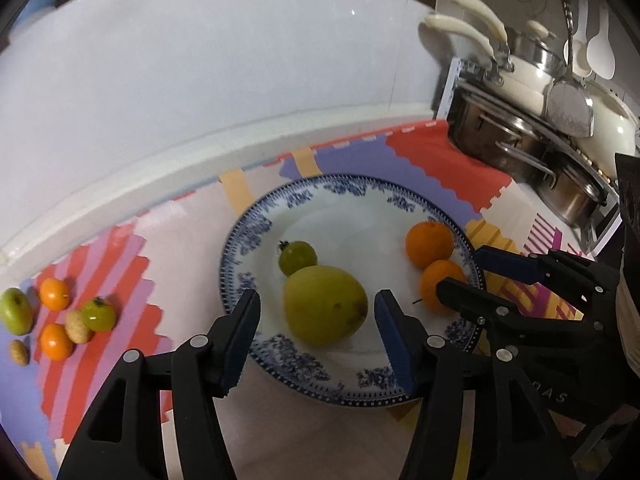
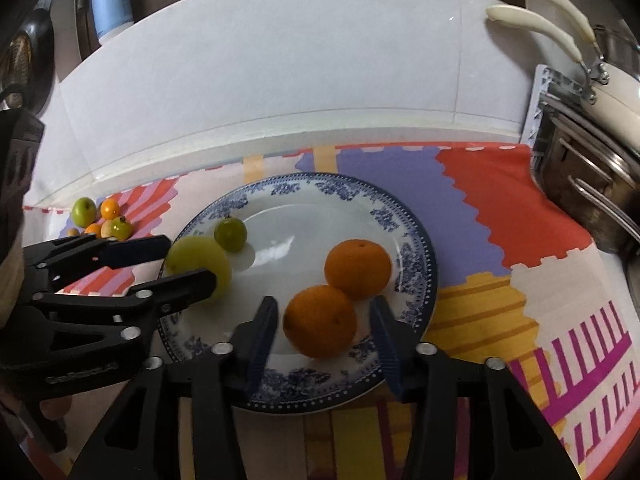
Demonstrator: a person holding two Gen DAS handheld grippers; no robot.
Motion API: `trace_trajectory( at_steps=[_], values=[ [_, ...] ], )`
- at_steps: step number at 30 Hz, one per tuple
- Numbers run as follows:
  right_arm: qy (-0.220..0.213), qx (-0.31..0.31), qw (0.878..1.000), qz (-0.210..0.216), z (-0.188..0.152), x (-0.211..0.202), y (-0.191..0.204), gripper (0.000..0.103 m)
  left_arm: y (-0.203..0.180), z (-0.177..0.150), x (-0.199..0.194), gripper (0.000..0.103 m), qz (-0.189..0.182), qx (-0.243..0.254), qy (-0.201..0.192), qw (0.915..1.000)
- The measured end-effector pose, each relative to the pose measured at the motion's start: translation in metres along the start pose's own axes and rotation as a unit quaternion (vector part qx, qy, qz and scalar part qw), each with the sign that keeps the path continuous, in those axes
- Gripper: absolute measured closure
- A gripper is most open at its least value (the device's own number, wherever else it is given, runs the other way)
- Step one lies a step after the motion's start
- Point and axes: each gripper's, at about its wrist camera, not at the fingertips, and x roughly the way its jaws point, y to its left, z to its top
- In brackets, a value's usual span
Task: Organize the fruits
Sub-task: 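Open both tools to set the fruits down on the plate, then move both open tools back toward the remaining fruits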
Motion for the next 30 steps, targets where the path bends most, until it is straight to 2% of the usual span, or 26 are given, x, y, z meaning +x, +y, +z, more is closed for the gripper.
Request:
trace_trajectory(
  at_steps=[11,13,21,30],
  values=[
    [-0.055,-0.016,0.998,0.000,0.004,-0.052,0.023,0.052,0.007,-0.013,-0.079,0.032,0.051,-0.027,-0.070,0.9958],
    [-0.068,-0.020,0.997,0.004,0.004,-0.064,0.030,0.047,0.009,-0.015,-0.090,0.031,0.057,-0.033,-0.080,0.9946],
    [-0.104,-0.051,0.993,0.023,0.003,-0.095,0.066,0.046,0.023,-0.036,-0.142,0.028,0.097,-0.056,-0.118,0.9867],
    [-0.130,-0.064,0.988,0.054,0.005,-0.112,0.112,0.046,0.057,-0.062,-0.193,0.026,0.151,-0.091,-0.152,0.9725]
  ],
)
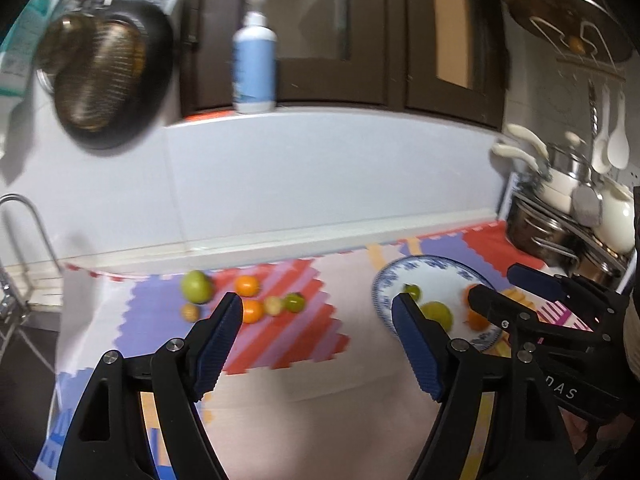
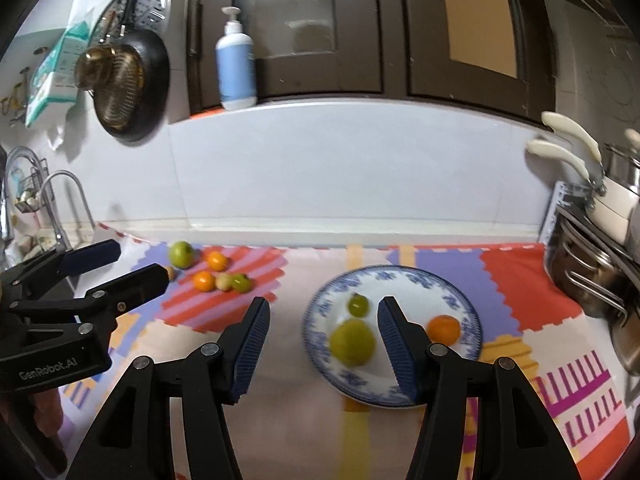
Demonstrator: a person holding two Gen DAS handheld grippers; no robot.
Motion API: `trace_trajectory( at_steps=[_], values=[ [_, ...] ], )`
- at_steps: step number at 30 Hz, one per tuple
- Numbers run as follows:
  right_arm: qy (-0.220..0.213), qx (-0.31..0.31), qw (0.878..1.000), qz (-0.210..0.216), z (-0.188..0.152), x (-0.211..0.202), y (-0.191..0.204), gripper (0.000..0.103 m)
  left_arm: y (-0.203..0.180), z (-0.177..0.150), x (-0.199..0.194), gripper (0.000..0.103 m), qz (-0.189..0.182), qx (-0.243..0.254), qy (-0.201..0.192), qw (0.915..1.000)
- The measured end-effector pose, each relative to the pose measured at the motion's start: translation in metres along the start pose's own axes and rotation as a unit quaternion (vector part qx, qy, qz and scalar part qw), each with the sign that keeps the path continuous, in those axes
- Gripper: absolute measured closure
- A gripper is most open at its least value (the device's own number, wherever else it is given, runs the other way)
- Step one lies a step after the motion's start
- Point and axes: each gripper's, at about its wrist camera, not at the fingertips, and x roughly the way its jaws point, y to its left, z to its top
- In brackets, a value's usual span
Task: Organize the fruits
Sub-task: 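Move both open tools back toward the remaining fruits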
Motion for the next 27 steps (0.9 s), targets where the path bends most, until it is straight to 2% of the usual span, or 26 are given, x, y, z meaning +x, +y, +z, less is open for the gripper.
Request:
trace_trajectory(
  at_steps=[8,17,27],
  values=[
    [-0.021,0.002,1.000,0.012,0.014,0.003,0.040,0.046,0.048,-0.002,-0.021,0.025,0.048,-0.019,-0.015,0.9985],
    [-0.008,-0.008,1.000,0.022,0.013,0.028,0.078,0.046,0.090,-0.019,-0.024,0.024,0.100,-0.017,-0.007,0.9949],
    [0.012,-0.029,0.999,0.015,0.009,0.068,0.104,0.046,0.123,-0.035,0.008,0.024,0.120,-0.016,0.019,0.9925]
  ],
)
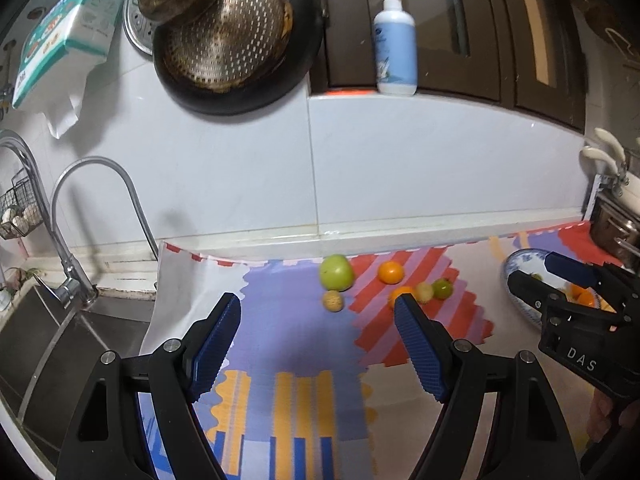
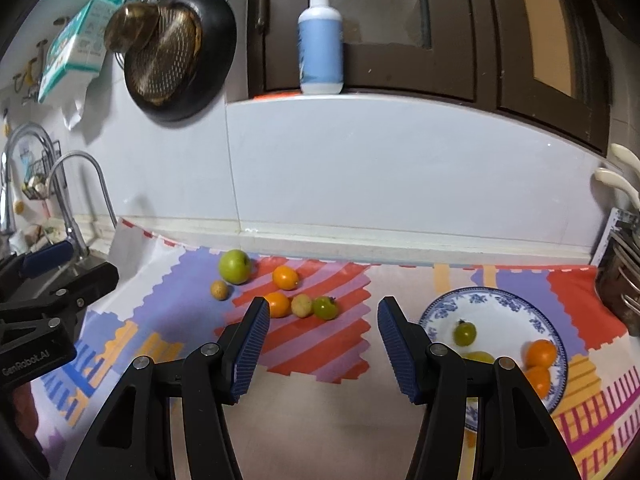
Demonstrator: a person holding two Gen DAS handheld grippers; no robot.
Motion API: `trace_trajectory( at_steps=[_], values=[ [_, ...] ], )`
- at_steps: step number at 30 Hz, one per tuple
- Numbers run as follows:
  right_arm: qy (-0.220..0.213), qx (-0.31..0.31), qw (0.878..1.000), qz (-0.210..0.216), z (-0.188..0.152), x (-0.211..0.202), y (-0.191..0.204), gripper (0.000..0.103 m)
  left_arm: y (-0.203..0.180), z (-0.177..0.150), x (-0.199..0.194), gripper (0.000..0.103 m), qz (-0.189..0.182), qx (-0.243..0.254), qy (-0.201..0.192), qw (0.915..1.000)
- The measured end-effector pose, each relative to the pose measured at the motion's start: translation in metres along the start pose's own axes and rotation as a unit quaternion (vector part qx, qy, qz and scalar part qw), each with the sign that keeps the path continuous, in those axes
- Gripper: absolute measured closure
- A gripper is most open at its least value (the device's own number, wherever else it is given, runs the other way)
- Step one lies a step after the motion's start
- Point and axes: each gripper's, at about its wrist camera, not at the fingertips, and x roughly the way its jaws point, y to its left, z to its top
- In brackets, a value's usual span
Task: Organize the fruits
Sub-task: 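Move both open tools back toward the remaining fruits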
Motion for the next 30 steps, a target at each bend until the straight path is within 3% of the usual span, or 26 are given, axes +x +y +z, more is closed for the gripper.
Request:
trace_trajectory(
  at_steps=[19,27,30],
  values=[
    [0.105,0.017,0.994,0.011,-0.010,0.117,-0.008,0.046,0.004,-0.015,0.115,0.025,-0.021,0.009,0.082,0.9964],
    [0.125,0.008,0.992,0.002,-0.012,0.145,-0.011,0.047,0.001,-0.021,0.150,0.031,-0.035,0.013,0.107,0.9935],
    [0.129,0.000,0.992,0.001,-0.013,0.151,-0.010,0.051,-0.002,-0.020,0.159,0.035,-0.039,0.014,0.113,0.9927]
  ],
)
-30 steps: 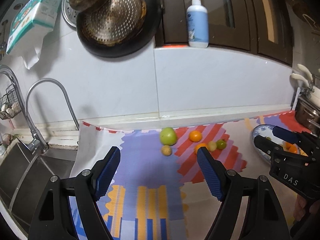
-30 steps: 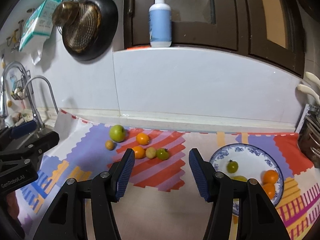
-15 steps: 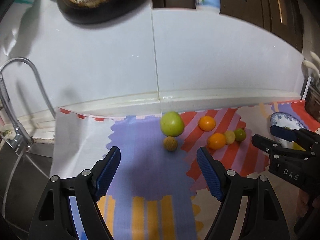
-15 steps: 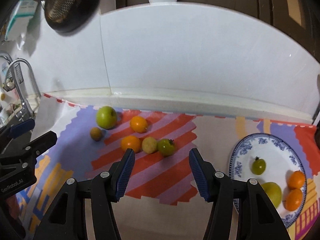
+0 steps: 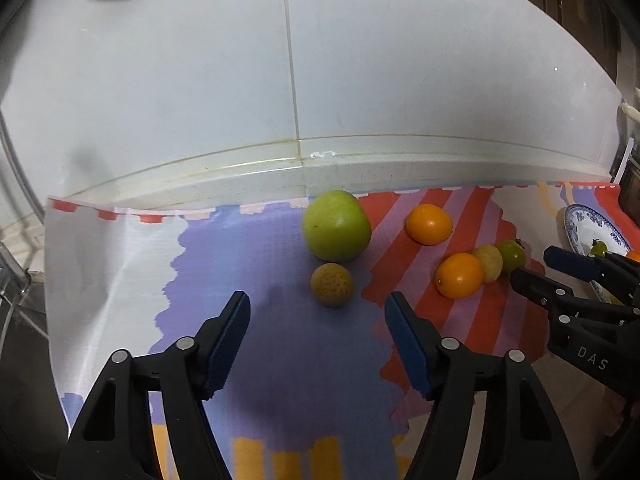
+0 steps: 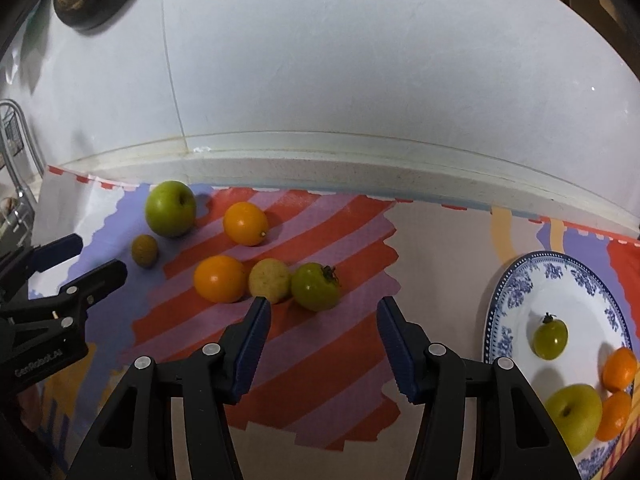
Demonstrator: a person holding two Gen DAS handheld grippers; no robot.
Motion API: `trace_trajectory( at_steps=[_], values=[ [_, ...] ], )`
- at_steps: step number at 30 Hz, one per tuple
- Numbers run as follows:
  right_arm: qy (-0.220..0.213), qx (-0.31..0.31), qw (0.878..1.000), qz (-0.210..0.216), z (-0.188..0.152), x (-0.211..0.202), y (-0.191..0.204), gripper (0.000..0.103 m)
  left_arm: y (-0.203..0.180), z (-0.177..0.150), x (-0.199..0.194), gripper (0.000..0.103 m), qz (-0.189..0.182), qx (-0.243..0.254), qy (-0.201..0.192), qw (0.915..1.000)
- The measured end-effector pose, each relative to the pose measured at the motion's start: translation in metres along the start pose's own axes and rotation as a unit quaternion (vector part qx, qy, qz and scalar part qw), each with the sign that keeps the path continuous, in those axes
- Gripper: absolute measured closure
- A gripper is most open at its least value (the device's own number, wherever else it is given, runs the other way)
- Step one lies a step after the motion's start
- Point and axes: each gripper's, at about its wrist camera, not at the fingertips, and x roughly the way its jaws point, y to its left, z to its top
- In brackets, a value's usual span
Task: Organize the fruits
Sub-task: 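Move both open tools back toward the remaining fruits, then grasp the small brown fruit with the left tool while the right tool grasps the green tomato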
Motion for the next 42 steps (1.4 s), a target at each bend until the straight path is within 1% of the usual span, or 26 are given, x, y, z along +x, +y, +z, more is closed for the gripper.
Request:
trace_trajectory(
  at_steps=[3,6,8,10,13,14,15,16,17,19,26,33,36,42],
  values=[
    [0.007,0.005,1.000,0.011,0.002,0.005,-0.001,0.053,-0.002,0.004,0.005,0.037,-0.004,0.001,0.002,1.0000],
    [0.004,0.002,1.000,0.013,0.004,0.006,-0.001,0.055,-0.003,0.009,0.012,0.041,-0.007,0.005,0.008,0.9999],
    [0.008,0.002,1.000,0.014,0.006,0.009,-0.001,0.057,-0.004,0.012,0.017,0.046,-0.006,0.006,0.014,0.9999],
    [0.012,0.004,1.000,0.016,0.007,0.013,-0.002,0.060,-0.005,0.013,0.020,0.048,-0.008,0.004,0.019,0.9998],
    [0.013,0.007,1.000,0.023,0.008,0.015,-0.003,0.063,-0.007,0.014,0.025,0.056,-0.014,0.006,0.028,0.9995],
    [0.015,0.007,1.000,0.026,0.008,0.017,-0.004,0.064,-0.008,0.014,0.026,0.062,-0.014,0.007,0.031,0.9994],
    [0.019,0.008,0.999,0.030,0.008,0.018,-0.004,0.066,-0.008,0.015,0.027,0.065,-0.015,0.006,0.033,0.9993],
    [0.021,0.009,0.999,0.032,0.007,0.020,-0.004,0.072,-0.007,0.015,0.027,0.071,-0.016,0.006,0.033,0.9993],
    [0.022,0.010,0.999,0.033,0.007,0.020,-0.005,0.074,-0.007,0.015,0.027,0.073,-0.016,0.006,0.032,0.9993],
    [0.019,0.009,0.999,0.035,0.006,0.019,-0.005,0.074,-0.008,0.015,0.026,0.076,-0.019,0.008,0.031,0.9993],
    [0.002,0.002,0.999,0.033,0.005,0.014,-0.005,0.074,-0.013,0.016,0.024,0.076,-0.020,0.017,0.026,0.9993],
    [-0.011,0.002,0.999,0.034,0.000,0.002,-0.004,0.075,-0.017,0.015,0.004,0.076,-0.019,0.024,0.004,0.9995],
    [-0.021,0.001,0.999,0.037,-0.001,-0.009,-0.004,0.075,-0.016,0.017,-0.009,0.076,-0.022,0.023,-0.009,0.9995],
    [-0.053,-0.004,0.997,0.047,0.000,-0.042,-0.001,0.075,-0.015,0.017,-0.050,0.076,-0.036,0.021,-0.043,0.9982]
  ],
)
